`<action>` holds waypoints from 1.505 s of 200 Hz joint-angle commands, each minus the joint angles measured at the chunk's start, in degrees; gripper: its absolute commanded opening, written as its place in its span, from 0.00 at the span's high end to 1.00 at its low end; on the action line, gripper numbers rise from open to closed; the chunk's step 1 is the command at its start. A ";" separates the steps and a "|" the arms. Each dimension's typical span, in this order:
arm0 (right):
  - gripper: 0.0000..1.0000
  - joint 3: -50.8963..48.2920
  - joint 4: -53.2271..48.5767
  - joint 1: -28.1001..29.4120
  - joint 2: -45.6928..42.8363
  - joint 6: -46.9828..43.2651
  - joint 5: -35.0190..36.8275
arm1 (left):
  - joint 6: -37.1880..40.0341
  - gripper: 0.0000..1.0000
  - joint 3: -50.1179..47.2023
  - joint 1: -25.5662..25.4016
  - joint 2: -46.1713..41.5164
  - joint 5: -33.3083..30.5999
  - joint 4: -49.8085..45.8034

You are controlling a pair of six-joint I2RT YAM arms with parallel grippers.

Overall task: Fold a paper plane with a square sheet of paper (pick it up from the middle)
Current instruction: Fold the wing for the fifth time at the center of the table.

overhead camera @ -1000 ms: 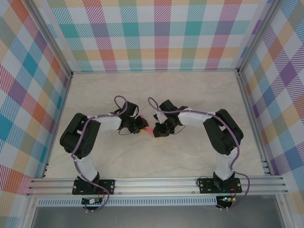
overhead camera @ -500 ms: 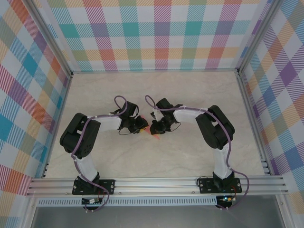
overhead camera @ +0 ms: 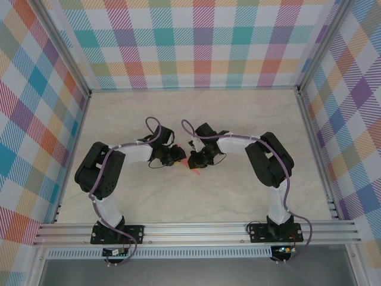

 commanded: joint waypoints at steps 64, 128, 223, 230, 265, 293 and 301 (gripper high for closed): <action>0.88 -1.17 -5.12 0.24 4.25 -0.39 4.73 | 2.87 0.69 2.72 2.86 -1.96 -4.30 -3.82; 0.88 -0.91 -5.35 0.24 4.53 -0.44 4.88 | 2.66 0.67 0.18 2.64 -4.97 4.12 5.98; 0.89 -1.30 -5.11 0.24 5.05 0.64 5.10 | -3.51 0.70 -2.52 -0.57 -1.40 3.29 9.44; 0.89 -1.26 -5.11 0.24 5.24 0.76 5.07 | -4.10 0.70 -2.53 -0.65 -0.83 4.39 10.55; 0.89 -1.26 -5.23 0.24 5.28 0.86 5.33 | -6.48 0.70 -3.03 -1.69 0.58 7.10 13.95; 0.89 -1.42 -5.04 0.24 5.26 1.04 5.66 | -7.63 0.70 -3.73 -2.24 2.13 8.04 15.42; 0.89 -1.51 -4.99 0.24 5.24 1.01 5.68 | -8.18 0.70 -4.02 -2.33 2.63 8.25 16.17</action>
